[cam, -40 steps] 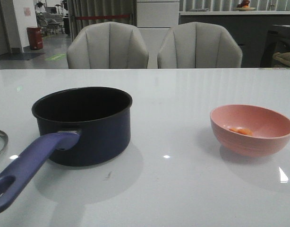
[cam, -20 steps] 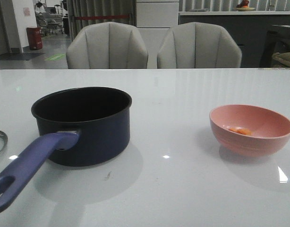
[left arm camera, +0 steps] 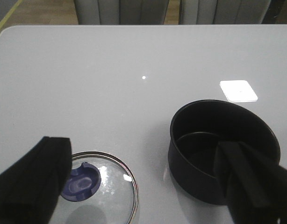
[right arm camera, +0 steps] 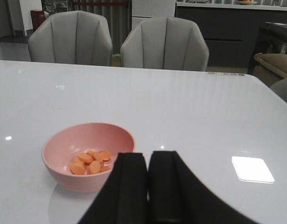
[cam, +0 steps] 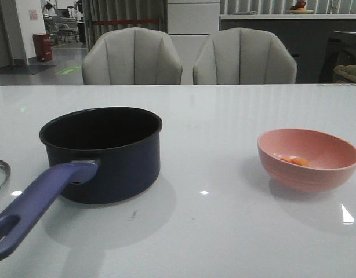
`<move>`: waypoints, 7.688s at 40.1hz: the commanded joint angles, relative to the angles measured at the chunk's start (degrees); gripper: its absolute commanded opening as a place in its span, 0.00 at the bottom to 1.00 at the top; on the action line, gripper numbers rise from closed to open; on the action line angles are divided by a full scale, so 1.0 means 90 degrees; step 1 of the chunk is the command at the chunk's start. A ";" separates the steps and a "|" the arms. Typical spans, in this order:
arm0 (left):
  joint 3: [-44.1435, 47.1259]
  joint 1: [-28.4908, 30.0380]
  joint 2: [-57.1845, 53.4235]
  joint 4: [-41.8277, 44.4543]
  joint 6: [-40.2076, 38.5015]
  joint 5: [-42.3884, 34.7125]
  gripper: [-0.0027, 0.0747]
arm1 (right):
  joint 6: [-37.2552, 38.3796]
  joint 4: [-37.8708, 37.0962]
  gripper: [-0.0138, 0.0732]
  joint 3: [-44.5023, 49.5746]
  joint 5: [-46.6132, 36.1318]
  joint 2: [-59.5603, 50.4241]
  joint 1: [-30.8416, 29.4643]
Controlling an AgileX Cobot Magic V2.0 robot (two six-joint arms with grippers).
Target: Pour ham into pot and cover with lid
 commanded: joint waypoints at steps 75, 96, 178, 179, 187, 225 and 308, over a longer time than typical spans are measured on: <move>0.1322 -0.0402 -0.2343 0.0273 -0.0072 -0.1132 0.86 | -0.0016 0.0242 0.37 -0.2743 0.0711 0.3639 -0.0048; 0.1322 -0.0402 -0.2343 0.0273 -0.0072 -0.1132 0.86 | -0.0051 0.0681 0.73 -0.5291 0.2831 0.7239 -0.0048; 0.1322 -0.0402 -0.2343 0.0273 -0.0072 -0.1132 0.86 | -0.0704 0.0964 0.30 -0.9378 0.0094 1.0981 0.3153; 0.1322 -0.0402 -0.2343 0.0273 -0.0072 -0.1132 0.86 | -0.0704 0.0904 0.30 -0.9252 -0.0176 1.0987 0.3218; 0.1322 -0.0402 -0.2343 0.0273 -0.0072 -0.1132 0.86 | -0.0704 -0.0040 0.30 -0.8184 -0.3047 1.1121 0.3486; 0.1322 -0.0402 -0.2343 0.0273 -0.0072 -0.1132 0.86 | -0.5237 -0.1359 0.30 -0.7326 -0.8765 1.2134 0.3619; 0.1322 -0.0402 -0.2343 0.0273 -0.0072 -0.1132 0.86 | -0.1188 0.1962 0.35 -0.7644 0.3447 1.1230 -0.0089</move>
